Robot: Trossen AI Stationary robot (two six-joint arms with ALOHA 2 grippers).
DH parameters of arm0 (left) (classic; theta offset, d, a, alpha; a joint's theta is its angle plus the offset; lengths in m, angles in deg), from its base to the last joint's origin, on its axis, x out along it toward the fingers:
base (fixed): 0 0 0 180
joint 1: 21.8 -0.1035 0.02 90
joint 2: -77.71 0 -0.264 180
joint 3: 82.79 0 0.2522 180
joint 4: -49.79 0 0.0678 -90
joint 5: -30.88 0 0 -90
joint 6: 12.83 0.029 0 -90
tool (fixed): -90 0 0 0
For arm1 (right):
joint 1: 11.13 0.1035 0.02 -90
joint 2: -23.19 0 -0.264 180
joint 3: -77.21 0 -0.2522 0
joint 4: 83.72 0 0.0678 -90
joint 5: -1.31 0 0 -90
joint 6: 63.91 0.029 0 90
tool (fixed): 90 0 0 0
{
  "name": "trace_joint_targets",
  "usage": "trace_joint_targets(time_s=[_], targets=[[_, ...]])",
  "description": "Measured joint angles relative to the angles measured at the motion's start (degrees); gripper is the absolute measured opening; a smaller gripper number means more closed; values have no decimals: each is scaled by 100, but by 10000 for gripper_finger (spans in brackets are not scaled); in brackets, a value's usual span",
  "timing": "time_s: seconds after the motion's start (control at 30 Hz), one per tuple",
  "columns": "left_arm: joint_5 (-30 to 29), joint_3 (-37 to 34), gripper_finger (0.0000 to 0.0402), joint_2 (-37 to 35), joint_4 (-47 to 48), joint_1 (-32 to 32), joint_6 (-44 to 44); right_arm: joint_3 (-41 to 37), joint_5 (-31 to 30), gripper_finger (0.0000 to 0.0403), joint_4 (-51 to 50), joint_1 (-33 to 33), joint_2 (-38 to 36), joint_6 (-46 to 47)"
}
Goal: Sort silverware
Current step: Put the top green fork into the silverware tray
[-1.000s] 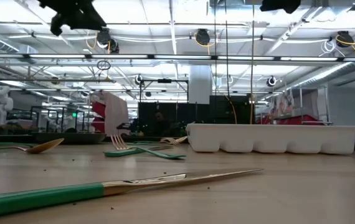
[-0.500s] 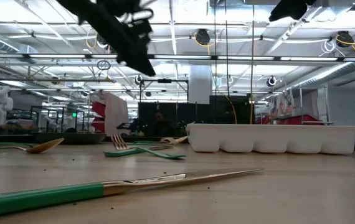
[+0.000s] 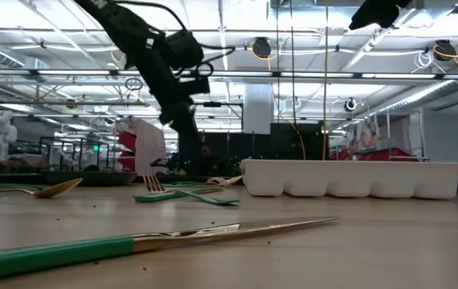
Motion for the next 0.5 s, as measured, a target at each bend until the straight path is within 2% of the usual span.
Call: trace_joint_targets(time_s=[0.17, 0.5], targets=[[101, 0, 83, 294, -130, 103, 522, 0, 0, 112, 0, 0, 0, 211], [72, -1, 83, 686, -315, 280, 787, 0, 0, 112, 0, 4, 0, 338]])
